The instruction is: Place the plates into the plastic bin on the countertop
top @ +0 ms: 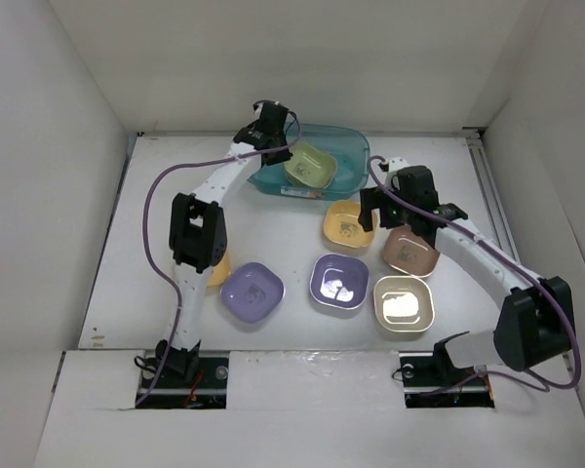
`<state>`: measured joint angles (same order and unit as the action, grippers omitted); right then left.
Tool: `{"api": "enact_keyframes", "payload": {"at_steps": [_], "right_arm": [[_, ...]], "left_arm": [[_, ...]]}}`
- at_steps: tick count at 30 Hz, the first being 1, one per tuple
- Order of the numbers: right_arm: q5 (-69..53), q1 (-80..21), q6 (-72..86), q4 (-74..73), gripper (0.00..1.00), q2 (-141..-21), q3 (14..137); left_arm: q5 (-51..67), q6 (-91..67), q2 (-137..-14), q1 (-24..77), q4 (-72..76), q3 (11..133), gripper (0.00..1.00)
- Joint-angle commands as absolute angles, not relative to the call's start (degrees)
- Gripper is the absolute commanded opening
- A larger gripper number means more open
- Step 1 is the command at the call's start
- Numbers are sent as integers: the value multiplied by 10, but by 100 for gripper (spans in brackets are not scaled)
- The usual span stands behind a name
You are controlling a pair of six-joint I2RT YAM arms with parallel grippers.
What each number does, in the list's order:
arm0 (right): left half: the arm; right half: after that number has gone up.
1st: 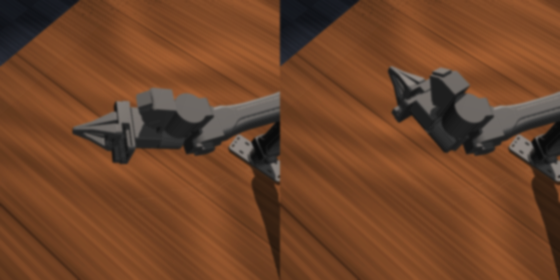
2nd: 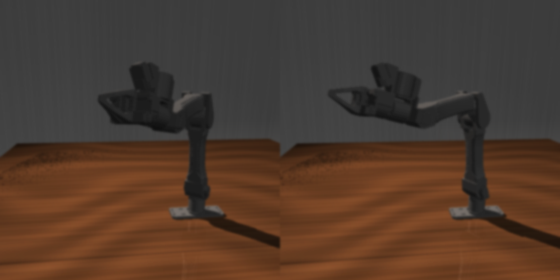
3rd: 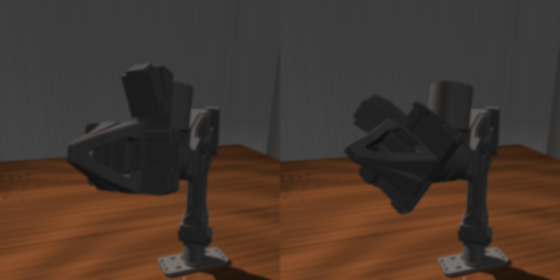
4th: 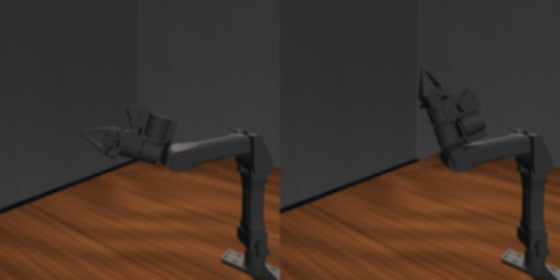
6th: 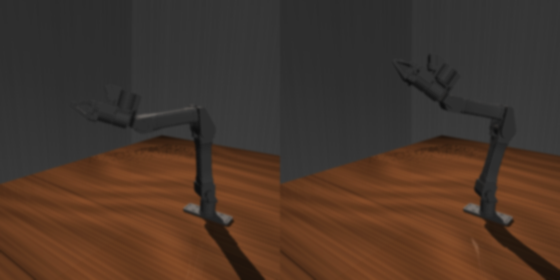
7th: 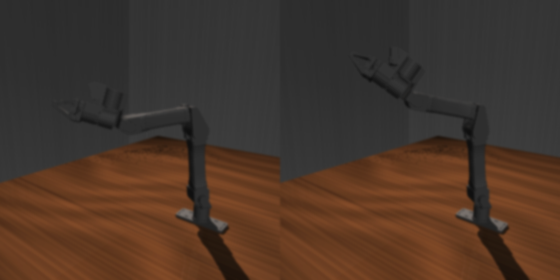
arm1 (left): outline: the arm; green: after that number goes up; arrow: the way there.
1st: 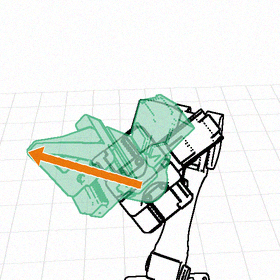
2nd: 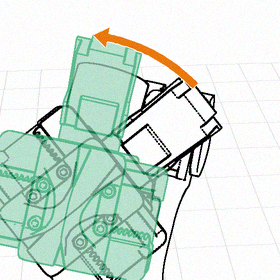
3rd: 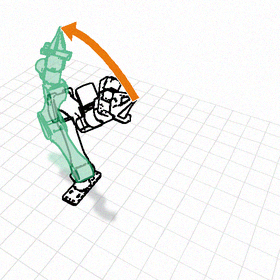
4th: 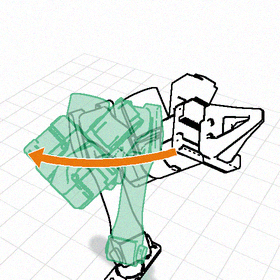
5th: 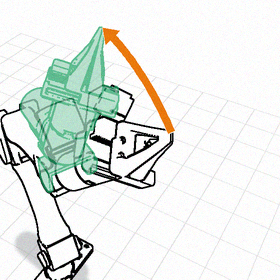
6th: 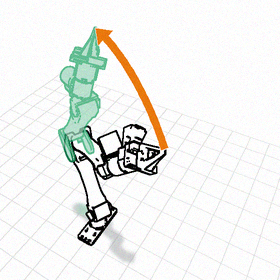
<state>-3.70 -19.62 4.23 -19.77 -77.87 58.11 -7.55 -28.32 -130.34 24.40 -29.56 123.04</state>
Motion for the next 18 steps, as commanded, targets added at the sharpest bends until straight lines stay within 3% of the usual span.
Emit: {"api": "enact_keyframes", "payload": {"at_steps": [1, 3, 5, 6, 9, 11, 16, 18], "right_arm": [[-39, -200, 34, -149, 99, -803, 573], [-39, -200, 34, -143, 99, -817, 573], [-24, -200, 34, -137, 99, -836, 573], [-24, -193, 34, -128, 97, -843, 579], [-24, -188, 34, -123, 97, -881, 596], [-11, -188, 34, -117, 96, -915, 609], [-18, -170, 34, -93, 88, -962, 623], [-18, -170, 34, -93, 76, -989, 633]], "left_arm": [[-53, -274, -1304, 237, -265, 1258, 19], [-38, -274, -1311, 232, -248, 1258, 20], [-32, -274, -1320, 232, -242, 1266, 28], [-32, -274, -1328, 232, -242, 1274, 43], [-17, -280, -1333, 232, -242, 1290, 60], [-11, -286, -1320, 232, -242, 1277, 99], [-33, -287, -1198, 232, -216, 1174, 99], [-46, -287, -1159, 232, -211, 1118, 99]]}}
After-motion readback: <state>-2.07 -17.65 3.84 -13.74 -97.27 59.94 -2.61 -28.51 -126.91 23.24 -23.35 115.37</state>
